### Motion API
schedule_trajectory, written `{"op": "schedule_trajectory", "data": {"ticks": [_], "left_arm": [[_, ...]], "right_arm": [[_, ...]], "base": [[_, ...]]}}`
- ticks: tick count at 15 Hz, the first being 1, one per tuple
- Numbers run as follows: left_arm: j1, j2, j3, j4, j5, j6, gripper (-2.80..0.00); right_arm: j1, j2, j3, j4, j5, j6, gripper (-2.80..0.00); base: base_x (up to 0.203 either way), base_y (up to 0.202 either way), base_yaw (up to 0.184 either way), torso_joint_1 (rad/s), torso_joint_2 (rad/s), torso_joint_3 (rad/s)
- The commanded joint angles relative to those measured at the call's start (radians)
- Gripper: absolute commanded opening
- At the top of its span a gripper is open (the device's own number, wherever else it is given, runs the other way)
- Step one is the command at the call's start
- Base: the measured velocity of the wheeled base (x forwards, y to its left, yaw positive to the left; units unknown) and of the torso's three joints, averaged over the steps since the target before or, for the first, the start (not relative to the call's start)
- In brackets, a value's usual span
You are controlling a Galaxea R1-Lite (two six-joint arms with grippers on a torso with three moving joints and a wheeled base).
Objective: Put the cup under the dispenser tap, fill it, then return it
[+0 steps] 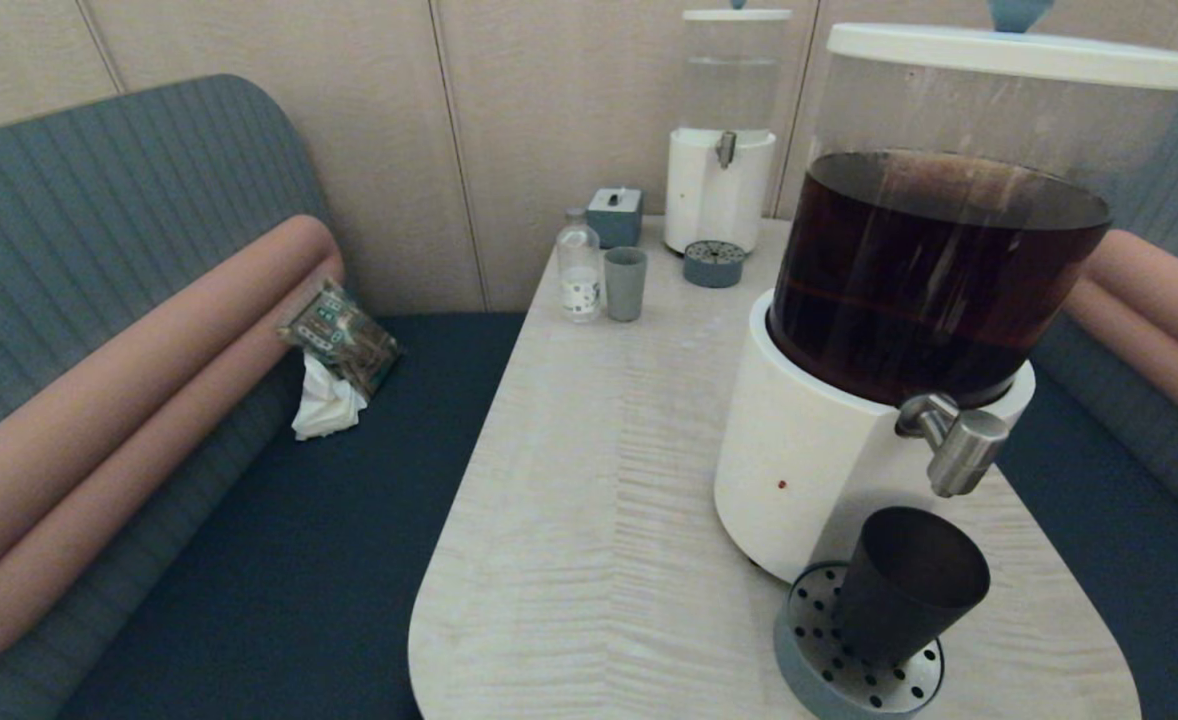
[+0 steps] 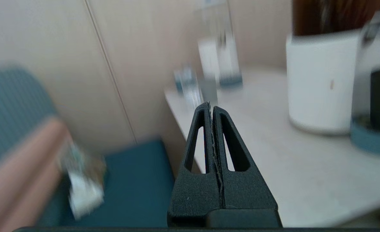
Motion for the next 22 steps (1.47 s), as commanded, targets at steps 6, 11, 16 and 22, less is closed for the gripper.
{"op": "schedule_trajectory", "data": {"ticks": [6, 11, 16, 22], "left_arm": [[0.0, -0.001, 0.044, 0.219, 0.01, -0.03, -2.8], [0.0, 0.001, -0.003, 0.374, 0.025, -0.176, -2.8], [0.0, -0.001, 0.016, 0.348, 0.173, -0.121, -2.8], [0.0, 0.001, 0.04, 0.345, 0.339, 0.032, -2.8]], "right_arm": [[0.0, 0.001, 0.009, 0.0, 0.001, -0.001, -2.8], [0.0, 0.001, 0.009, 0.0, 0.001, -0.001, -2.8], [0.0, 0.001, 0.009, 0.0, 0.001, -0.001, -2.8], [0.0, 0.001, 0.009, 0.0, 0.001, -0.001, -2.8]], "base": [[0.0, 0.0, 0.0, 0.0, 0.0, 0.0], [0.0, 0.0, 0.0, 0.0, 0.0, 0.0], [0.0, 0.0, 0.0, 0.0, 0.0, 0.0], [0.0, 0.0, 0.0, 0.0, 0.0, 0.0]]}}
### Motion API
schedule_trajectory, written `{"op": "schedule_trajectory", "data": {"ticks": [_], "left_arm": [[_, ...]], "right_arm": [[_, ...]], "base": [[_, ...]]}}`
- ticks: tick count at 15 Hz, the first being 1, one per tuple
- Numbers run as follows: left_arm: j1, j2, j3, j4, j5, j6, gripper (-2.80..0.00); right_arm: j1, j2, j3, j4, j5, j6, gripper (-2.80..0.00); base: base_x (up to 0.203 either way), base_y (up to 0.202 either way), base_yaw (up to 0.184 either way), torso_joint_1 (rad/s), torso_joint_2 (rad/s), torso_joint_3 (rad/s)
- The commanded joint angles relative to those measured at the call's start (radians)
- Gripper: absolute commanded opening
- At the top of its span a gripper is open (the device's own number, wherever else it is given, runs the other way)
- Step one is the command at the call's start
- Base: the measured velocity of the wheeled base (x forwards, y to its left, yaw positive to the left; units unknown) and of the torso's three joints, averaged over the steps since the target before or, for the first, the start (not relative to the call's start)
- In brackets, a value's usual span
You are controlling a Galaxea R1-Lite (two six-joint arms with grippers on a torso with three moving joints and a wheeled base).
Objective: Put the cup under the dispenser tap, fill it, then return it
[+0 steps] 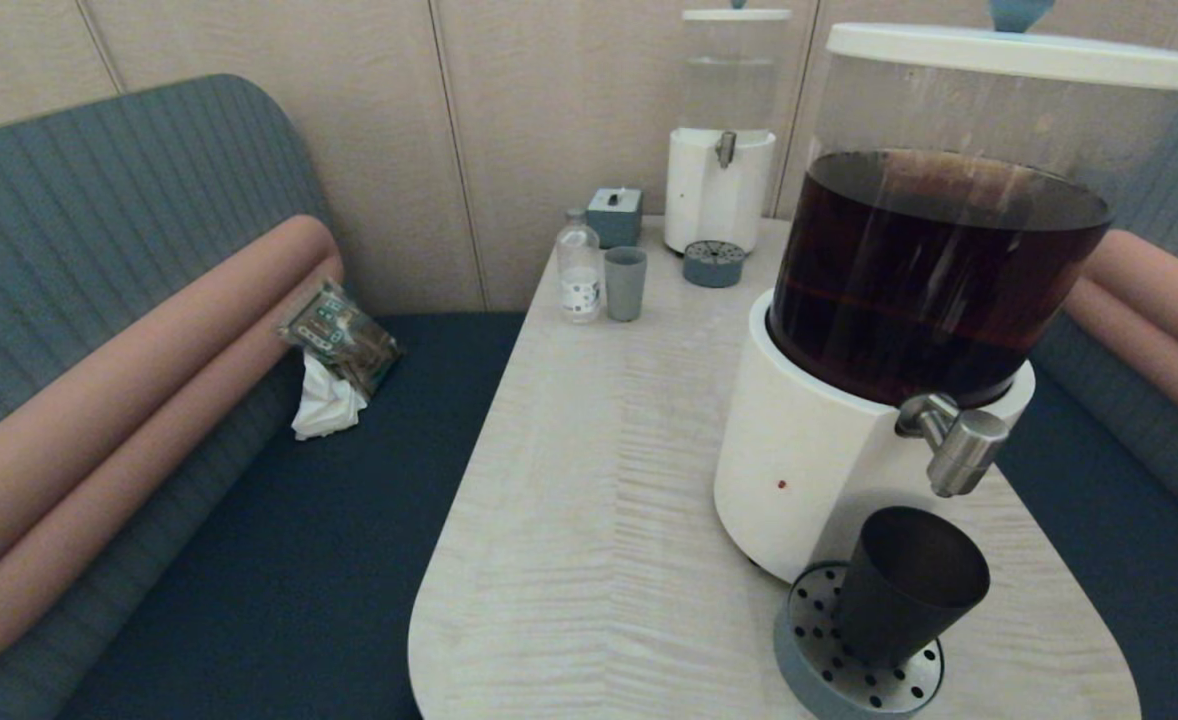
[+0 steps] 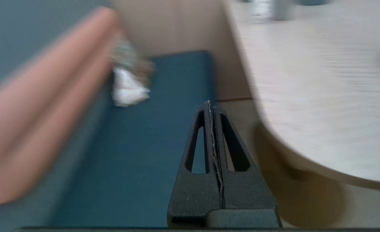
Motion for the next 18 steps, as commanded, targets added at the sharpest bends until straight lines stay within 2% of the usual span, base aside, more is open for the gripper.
{"op": "schedule_trajectory", "data": {"ticks": [1, 18], "left_arm": [[0.0, 0.002, 0.04, -0.008, 0.026, 0.019, -2.8], [0.0, 0.001, 0.04, -0.01, 0.021, 0.009, -2.8]], "right_arm": [[0.0, 0.001, 0.009, 0.0, 0.0, -0.003, -2.8], [0.0, 0.0, 0.009, 0.001, 0.003, -0.011, -2.8]], "base": [[0.0, 0.0, 0.0, 0.0, 0.0, 0.0], [0.0, 0.0, 0.0, 0.0, 0.0, 0.0]]}}
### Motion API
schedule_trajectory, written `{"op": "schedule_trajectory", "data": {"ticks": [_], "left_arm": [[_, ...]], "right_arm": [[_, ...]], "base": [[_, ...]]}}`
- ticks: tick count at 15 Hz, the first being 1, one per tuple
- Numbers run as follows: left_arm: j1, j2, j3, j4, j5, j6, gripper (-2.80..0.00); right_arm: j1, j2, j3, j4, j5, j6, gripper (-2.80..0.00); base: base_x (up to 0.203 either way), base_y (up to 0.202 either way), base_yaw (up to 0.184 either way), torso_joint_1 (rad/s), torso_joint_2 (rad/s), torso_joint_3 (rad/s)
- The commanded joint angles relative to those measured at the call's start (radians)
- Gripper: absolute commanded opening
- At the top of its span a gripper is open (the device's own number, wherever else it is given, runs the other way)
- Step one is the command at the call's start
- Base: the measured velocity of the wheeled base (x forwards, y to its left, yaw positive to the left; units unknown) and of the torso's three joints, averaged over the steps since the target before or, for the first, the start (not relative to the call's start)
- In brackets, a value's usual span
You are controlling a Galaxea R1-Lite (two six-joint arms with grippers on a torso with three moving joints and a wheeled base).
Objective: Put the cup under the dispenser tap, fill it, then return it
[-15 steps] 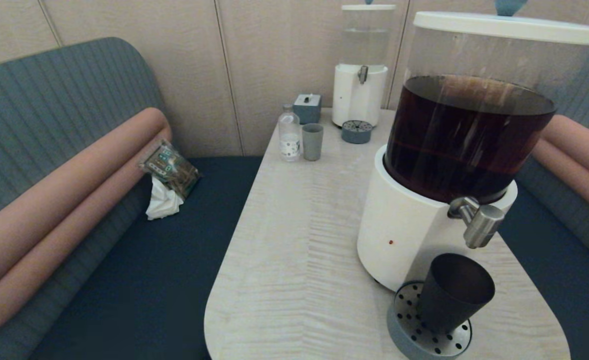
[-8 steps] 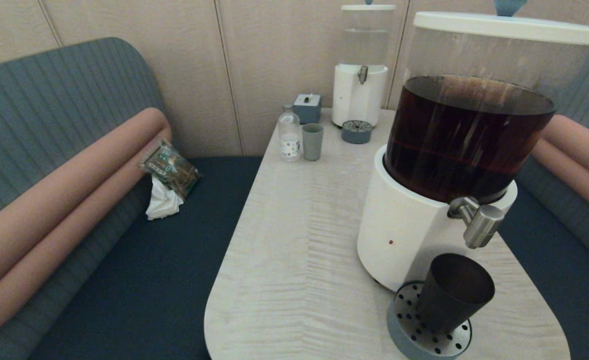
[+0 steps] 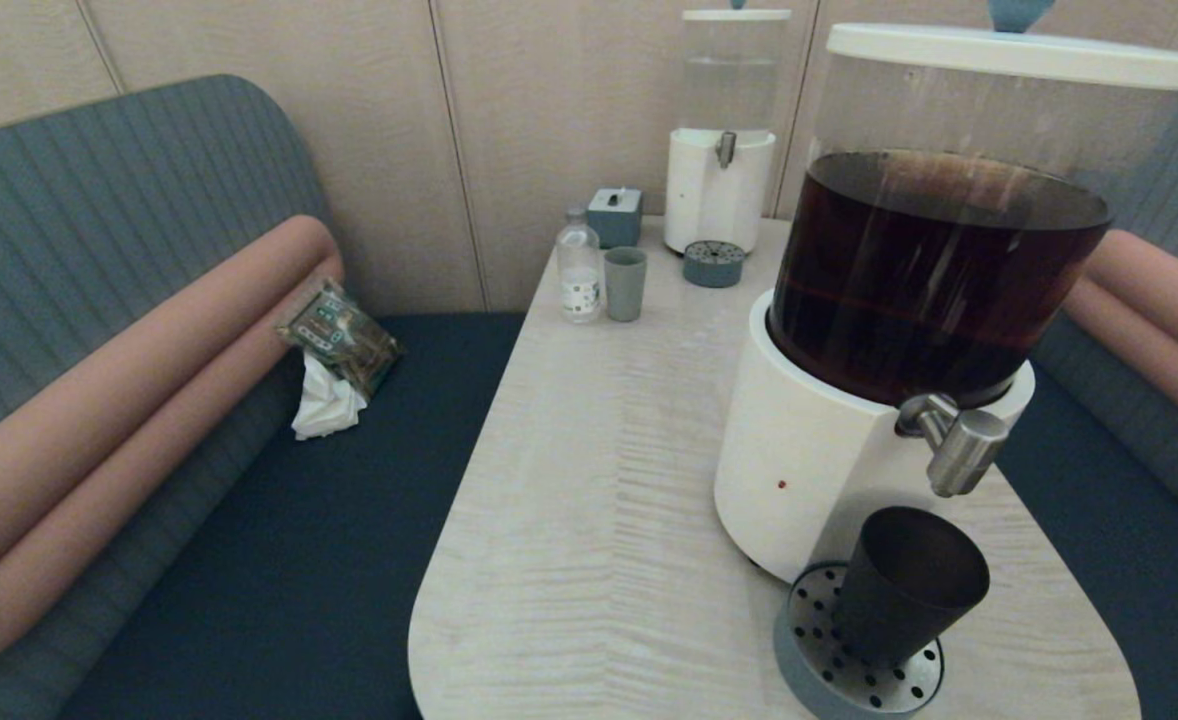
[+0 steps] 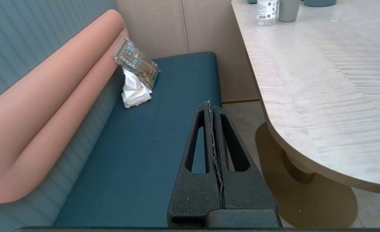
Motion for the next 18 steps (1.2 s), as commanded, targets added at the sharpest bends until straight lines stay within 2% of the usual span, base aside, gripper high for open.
{"op": "schedule_trajectory", "data": {"ticks": [1, 6, 9, 11, 14, 16, 18], "left_arm": [[0.0, 0.001, 0.04, -0.002, 0.0, 0.001, -2.8], [0.0, 0.001, 0.04, -0.002, 0.0, 0.001, -2.8], [0.0, 0.001, 0.04, -0.002, 0.0, 0.001, -2.8], [0.0, 0.001, 0.04, -0.002, 0.0, 0.001, -2.8], [0.0, 0.001, 0.04, -0.002, 0.0, 0.001, -2.8], [0.0, 0.001, 0.04, -0.002, 0.0, 0.001, -2.8], [0.0, 0.001, 0.04, -0.003, 0.0, 0.001, -2.8]], "right_arm": [[0.0, 0.0, 0.011, 0.0, 0.002, -0.006, -2.8], [0.0, 0.0, 0.011, -0.005, 0.002, -0.052, -2.8], [0.0, 0.0, -0.014, -0.032, -0.005, -0.04, -2.8], [0.0, 0.01, -0.158, 0.01, -0.01, 0.005, -2.8], [0.0, 0.071, -0.469, 0.154, 0.015, 0.08, -2.8], [0.0, 0.197, -0.646, 0.203, 0.043, 0.103, -2.8], [0.0, 0.348, -0.758, 0.224, 0.072, 0.125, -2.8]], "base": [[0.0, 0.0, 0.0, 0.0, 0.0, 0.0], [0.0, 0.0, 0.0, 0.0, 0.0, 0.0], [0.0, 0.0, 0.0, 0.0, 0.0, 0.0], [0.0, 0.0, 0.0, 0.0, 0.0, 0.0], [0.0, 0.0, 0.0, 0.0, 0.0, 0.0], [0.0, 0.0, 0.0, 0.0, 0.0, 0.0], [0.0, 0.0, 0.0, 0.0, 0.0, 0.0]]}}
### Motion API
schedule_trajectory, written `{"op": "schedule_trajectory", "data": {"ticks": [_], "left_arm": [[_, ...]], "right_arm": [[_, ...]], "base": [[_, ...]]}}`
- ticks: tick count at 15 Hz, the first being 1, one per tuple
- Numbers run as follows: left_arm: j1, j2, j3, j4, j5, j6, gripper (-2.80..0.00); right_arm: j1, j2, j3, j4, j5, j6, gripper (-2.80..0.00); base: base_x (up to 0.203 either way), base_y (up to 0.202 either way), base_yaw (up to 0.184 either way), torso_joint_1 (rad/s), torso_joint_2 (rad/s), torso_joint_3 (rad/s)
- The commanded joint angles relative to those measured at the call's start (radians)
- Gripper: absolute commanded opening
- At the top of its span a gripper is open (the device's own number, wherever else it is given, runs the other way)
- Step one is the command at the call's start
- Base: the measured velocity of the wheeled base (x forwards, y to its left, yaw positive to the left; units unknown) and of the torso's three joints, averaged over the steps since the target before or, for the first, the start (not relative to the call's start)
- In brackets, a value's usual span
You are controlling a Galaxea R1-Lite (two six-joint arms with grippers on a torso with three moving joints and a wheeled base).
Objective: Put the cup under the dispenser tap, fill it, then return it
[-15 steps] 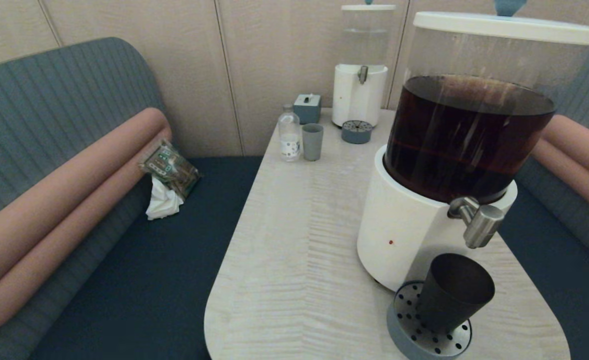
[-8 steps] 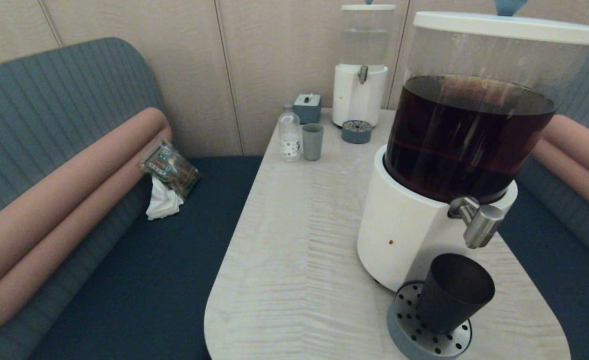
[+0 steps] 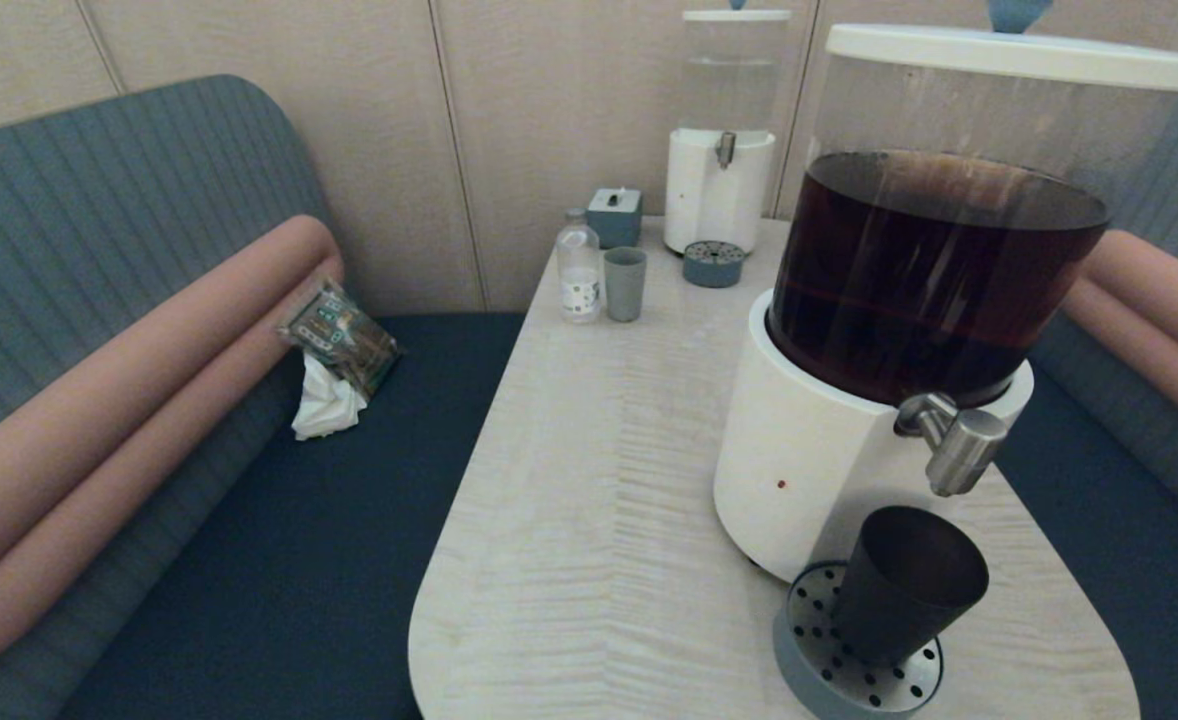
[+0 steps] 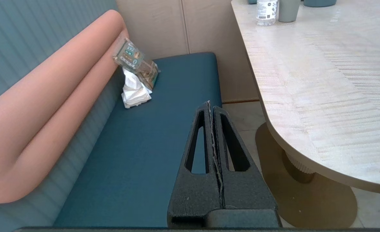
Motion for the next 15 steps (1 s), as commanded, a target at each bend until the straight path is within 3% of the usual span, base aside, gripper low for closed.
{"op": "schedule_trajectory", "data": {"ticks": [1, 8, 12, 15], "left_arm": [[0.0, 0.001, 0.04, -0.001, 0.0, 0.001, -2.8], [0.0, 0.001, 0.04, -0.001, 0.0, 0.001, -2.8], [0.0, 0.001, 0.04, -0.003, 0.0, 0.001, -2.8], [0.0, 0.001, 0.04, -0.002, 0.0, 0.001, -2.8]], "right_arm": [[0.002, 0.204, -0.102, 0.01, 0.01, 0.022, -2.8], [0.025, 0.775, -0.383, 0.121, 0.056, 0.075, -2.8], [0.091, 0.92, -0.528, 0.289, 0.073, 0.107, -2.8], [0.122, 0.98, -0.562, 0.368, 0.085, 0.118, -2.8]], "base": [[0.0, 0.0, 0.0, 0.0, 0.0, 0.0], [0.0, 0.0, 0.0, 0.0, 0.0, 0.0], [0.0, 0.0, 0.0, 0.0, 0.0, 0.0], [0.0, 0.0, 0.0, 0.0, 0.0, 0.0]]}}
